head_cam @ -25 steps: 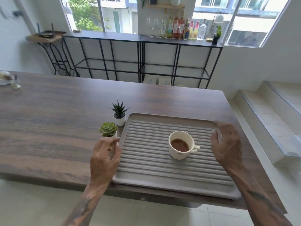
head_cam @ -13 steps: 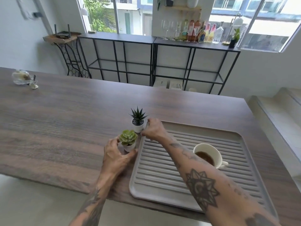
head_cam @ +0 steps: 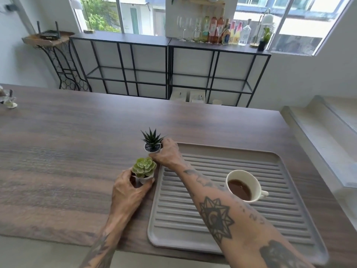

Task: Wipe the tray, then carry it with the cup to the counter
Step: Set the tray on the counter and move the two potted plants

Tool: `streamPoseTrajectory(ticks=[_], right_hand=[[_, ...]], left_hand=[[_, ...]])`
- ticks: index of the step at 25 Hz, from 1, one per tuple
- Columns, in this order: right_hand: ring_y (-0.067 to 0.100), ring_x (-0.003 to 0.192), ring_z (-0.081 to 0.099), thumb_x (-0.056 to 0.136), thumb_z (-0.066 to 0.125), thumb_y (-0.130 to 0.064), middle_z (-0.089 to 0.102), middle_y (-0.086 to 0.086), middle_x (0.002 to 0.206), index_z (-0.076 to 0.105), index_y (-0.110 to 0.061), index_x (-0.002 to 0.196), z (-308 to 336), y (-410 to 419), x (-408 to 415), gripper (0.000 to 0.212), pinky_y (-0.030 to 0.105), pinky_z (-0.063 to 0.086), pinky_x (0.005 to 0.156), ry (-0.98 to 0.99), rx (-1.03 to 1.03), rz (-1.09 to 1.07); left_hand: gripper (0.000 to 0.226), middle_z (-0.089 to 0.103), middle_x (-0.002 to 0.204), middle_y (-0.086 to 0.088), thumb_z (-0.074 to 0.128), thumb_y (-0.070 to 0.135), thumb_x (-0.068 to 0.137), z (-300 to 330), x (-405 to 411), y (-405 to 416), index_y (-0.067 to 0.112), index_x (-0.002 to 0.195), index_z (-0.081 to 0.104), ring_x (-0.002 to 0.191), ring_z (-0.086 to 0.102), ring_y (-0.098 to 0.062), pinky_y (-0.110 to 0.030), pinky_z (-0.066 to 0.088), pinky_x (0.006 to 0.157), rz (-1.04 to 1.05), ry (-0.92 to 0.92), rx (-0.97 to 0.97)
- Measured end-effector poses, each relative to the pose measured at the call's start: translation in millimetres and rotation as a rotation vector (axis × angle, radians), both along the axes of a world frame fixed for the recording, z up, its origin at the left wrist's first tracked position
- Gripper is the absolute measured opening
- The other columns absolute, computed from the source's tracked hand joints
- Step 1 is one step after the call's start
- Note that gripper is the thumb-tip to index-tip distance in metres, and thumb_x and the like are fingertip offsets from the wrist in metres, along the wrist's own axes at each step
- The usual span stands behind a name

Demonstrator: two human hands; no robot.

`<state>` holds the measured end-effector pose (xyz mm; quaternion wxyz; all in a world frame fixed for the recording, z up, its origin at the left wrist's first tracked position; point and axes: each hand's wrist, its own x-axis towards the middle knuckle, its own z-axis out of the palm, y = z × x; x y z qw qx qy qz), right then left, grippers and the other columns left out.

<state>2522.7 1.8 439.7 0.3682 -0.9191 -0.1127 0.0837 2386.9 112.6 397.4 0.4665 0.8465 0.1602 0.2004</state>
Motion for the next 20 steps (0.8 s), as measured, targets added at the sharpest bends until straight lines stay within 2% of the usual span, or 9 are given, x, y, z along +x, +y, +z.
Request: streamPoseTrajectory(ticks=[2, 6, 9, 11, 14, 18, 20], right_hand=[[0.026, 0.117, 0.052, 0.072, 0.072, -0.035, 0.06, 0.01, 0.118, 0.063, -0.015, 0.113, 5.4, -2.8, 0.8, 0.047, 0.026, 0.04, 0.096, -0.012, 0.027, 0.0], [0.026, 0.117, 0.05, 0.075, 0.074, -0.043, 0.059, 0.012, 0.119, 0.062, -0.015, 0.116, 38.8, -23.2, 7.5, 0.052, 0.032, 0.04, 0.099, -0.055, 0.087, -0.002], [0.023, 0.109, 0.055, 0.072, 0.078, -0.038, 0.063, 0.011, 0.116, 0.063, -0.012, 0.113, 72.6, -58.6, 11.8, 0.051, 0.035, 0.048, 0.097, -0.088, 0.133, -0.064], [0.019, 0.104, 0.059, 0.07, 0.079, -0.032, 0.069, 0.008, 0.113, 0.065, -0.014, 0.112, 91.4, -91.4, 12.0, 0.048, 0.03, 0.051, 0.092, -0.12, 0.15, -0.123], [0.02, 0.104, 0.063, 0.069, 0.079, -0.028, 0.072, 0.004, 0.107, 0.066, -0.013, 0.111, 116.2, -151.6, 5.4, 0.046, 0.028, 0.051, 0.093, -0.197, 0.171, -0.193], [0.011, 0.087, 0.059, 0.069, 0.08, -0.03, 0.067, -0.005, 0.091, 0.067, -0.017, 0.106, 138.1, -234.2, -10.9, 0.041, 0.007, 0.039, 0.066, -0.302, 0.142, -0.279], [0.011, 0.087, 0.059, 0.068, 0.08, -0.033, 0.069, -0.003, 0.092, 0.067, -0.019, 0.107, 144.0, -277.1, -21.9, 0.043, 0.007, 0.039, 0.065, -0.331, 0.129, -0.327]], left_hand=[[0.046, 0.071, 0.097, 0.001, 0.086, 0.037, 0.067, 6.2, 3.7, -0.8, 0.02, 0.106, 0.069, 0.087, 0.068, -0.017, -0.037, 0.056, 0.077, 0.007, 0.002, -0.012], [0.046, 0.067, 0.087, 0.01, 0.08, 0.054, 0.065, 39.1, 27.2, -6.1, 0.026, 0.098, 0.066, 0.081, 0.063, -0.007, -0.022, 0.044, 0.059, 0.025, 0.035, 0.012], [0.046, 0.068, 0.087, 0.002, 0.082, 0.051, 0.064, 72.4, 57.4, -18.8, 0.021, 0.095, 0.068, 0.078, 0.065, -0.014, -0.021, 0.046, 0.059, -0.011, 0.0, 0.081], [0.042, 0.068, 0.086, 0.0, 0.082, 0.047, 0.064, 91.9, 73.7, -36.4, 0.019, 0.091, 0.068, 0.078, 0.065, -0.018, -0.026, 0.049, 0.062, -0.057, -0.031, 0.139], [0.038, 0.068, 0.086, 0.002, 0.079, 0.047, 0.063, 116.9, 91.8, -76.4, 0.023, 0.088, 0.065, 0.077, 0.064, -0.015, -0.021, 0.045, 0.059, -0.147, -0.064, 0.147], [0.043, 0.07, 0.091, 0.003, 0.082, 0.045, 0.065, 144.5, 114.2, -136.8, 0.019, 0.097, 0.069, 0.079, 0.065, -0.011, -0.018, 0.045, 0.064, -0.27, -0.071, 0.133], [0.04, 0.069, 0.089, 0.006, 0.082, 0.043, 0.067, 156.8, 123.9, -168.3, 0.022, 0.098, 0.07, 0.074, 0.061, 0.0, -0.01, 0.039, 0.059, -0.328, -0.067, 0.117]])
